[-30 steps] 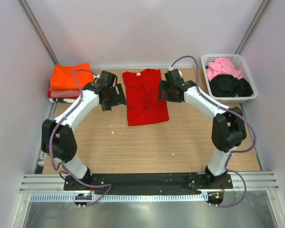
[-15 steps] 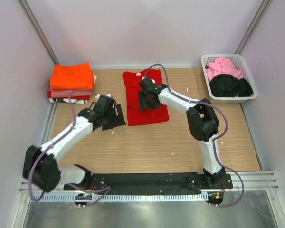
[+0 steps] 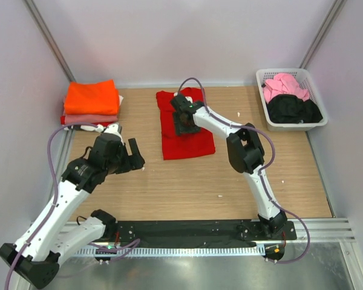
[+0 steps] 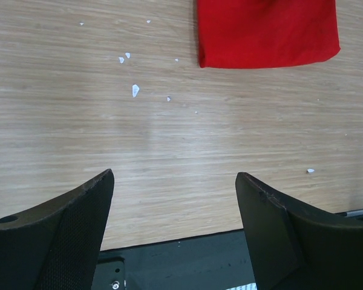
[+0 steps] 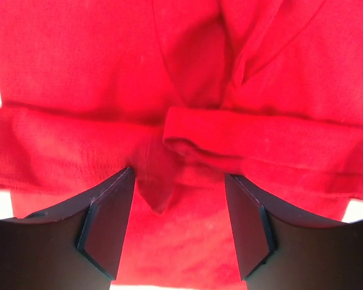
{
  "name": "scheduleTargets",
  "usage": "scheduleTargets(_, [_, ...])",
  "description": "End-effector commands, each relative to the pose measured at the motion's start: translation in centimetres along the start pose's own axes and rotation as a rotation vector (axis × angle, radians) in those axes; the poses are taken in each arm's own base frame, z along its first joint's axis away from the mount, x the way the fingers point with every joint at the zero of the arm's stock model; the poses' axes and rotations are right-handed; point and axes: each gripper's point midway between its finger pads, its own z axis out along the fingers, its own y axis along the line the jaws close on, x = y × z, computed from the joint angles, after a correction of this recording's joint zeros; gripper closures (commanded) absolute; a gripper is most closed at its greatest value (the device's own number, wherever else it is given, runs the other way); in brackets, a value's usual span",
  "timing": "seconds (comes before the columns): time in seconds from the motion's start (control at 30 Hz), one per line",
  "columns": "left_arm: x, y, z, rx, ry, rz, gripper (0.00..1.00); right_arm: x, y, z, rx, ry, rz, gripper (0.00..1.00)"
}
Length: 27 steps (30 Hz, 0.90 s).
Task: Fold and stack the t-shirts
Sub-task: Fold the tshirt
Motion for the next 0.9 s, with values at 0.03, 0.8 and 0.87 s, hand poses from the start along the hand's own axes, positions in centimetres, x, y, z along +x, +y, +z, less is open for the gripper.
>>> scheduleTargets(0.03, [0.5,-0.2,0.1,0.026,0.013,0.034,0.19,-2.0,-1.2,0.0,0.085,-0.024,-0.036,0.33])
scheduleTargets(0.8, [-0.3,0.2,-0.4,0.006,-0.038,0.017,0.23,-5.0,0.9,-8.8,-0.057,-0.28,-0.005,0.35])
scheduleTargets(0.87, [-0.3,0.2,-0.4,0.006,-0.038,0.017,0.23,-2.9,1.4,-7.6,-0.047,-0.231,-0.021,0.36])
